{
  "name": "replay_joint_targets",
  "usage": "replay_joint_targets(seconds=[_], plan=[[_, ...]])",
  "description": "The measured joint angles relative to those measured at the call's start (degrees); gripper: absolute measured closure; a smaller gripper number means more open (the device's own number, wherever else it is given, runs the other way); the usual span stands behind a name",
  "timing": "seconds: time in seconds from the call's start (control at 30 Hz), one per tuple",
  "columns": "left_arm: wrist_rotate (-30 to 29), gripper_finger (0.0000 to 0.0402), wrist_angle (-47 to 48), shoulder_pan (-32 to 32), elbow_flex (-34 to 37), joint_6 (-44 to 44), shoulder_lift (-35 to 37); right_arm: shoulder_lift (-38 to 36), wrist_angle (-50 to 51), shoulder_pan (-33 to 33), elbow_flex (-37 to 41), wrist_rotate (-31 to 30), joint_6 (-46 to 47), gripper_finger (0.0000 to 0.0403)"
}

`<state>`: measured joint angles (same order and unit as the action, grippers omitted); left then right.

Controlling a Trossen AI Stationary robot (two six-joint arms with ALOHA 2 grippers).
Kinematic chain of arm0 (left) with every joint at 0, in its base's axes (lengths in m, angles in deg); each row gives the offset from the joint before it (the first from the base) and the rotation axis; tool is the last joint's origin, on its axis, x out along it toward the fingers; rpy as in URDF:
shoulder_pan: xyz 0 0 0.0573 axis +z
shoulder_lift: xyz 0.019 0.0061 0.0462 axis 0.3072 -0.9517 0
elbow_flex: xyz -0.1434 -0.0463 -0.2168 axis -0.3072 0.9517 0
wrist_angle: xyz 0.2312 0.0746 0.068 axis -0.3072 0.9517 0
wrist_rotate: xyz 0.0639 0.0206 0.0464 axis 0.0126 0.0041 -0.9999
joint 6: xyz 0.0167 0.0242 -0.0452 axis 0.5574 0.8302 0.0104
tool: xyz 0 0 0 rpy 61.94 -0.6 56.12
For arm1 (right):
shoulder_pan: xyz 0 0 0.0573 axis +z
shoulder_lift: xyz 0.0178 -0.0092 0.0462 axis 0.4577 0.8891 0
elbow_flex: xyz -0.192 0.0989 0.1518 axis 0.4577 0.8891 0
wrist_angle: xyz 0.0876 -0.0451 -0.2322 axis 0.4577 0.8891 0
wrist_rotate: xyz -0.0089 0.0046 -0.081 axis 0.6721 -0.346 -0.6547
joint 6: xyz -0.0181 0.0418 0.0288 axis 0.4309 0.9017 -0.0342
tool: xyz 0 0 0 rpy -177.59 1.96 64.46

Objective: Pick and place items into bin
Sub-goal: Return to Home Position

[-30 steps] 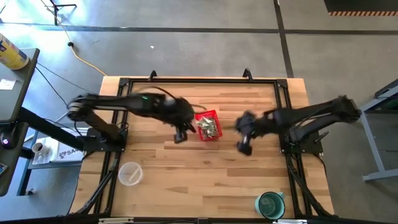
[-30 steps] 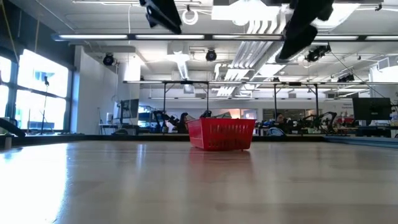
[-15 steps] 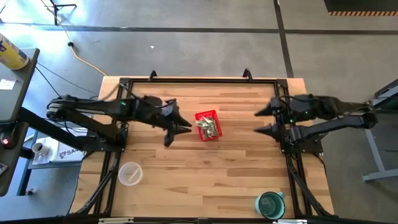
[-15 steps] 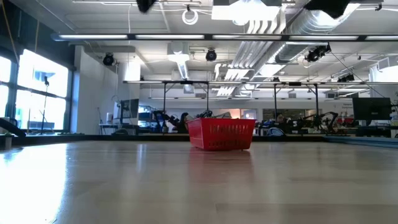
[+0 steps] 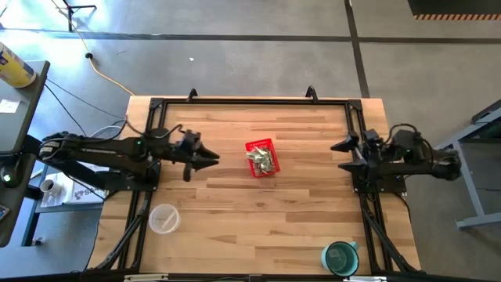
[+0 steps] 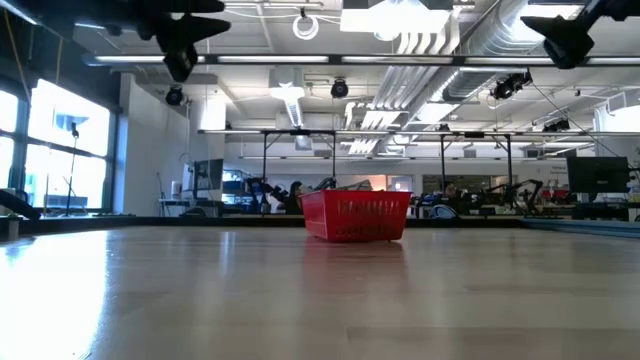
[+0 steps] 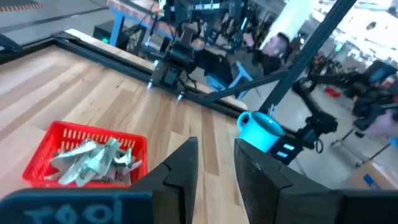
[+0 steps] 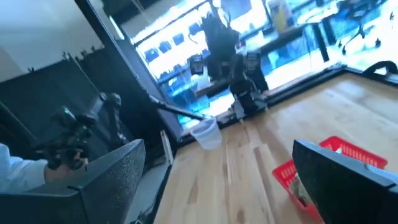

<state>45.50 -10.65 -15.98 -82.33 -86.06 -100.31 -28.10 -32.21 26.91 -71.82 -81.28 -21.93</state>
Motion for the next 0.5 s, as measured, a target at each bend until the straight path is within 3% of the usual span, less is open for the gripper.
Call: replay_joint_targets(seconds=[0.13, 0.5], plan=[[-0.57, 0.0262, 2.08, -0.04, 4.12, -1.59, 8.93, -6.85, 3.57, -0.07, 2.39, -2.76, -0.04, 0.0006], [-1.27, 0.0262, 10.11, -0.04, 11.96, -1.29, 29.4, -6.73, 6.87, -0.07, 2.44, -4.65, -1.92, 0.0008]])
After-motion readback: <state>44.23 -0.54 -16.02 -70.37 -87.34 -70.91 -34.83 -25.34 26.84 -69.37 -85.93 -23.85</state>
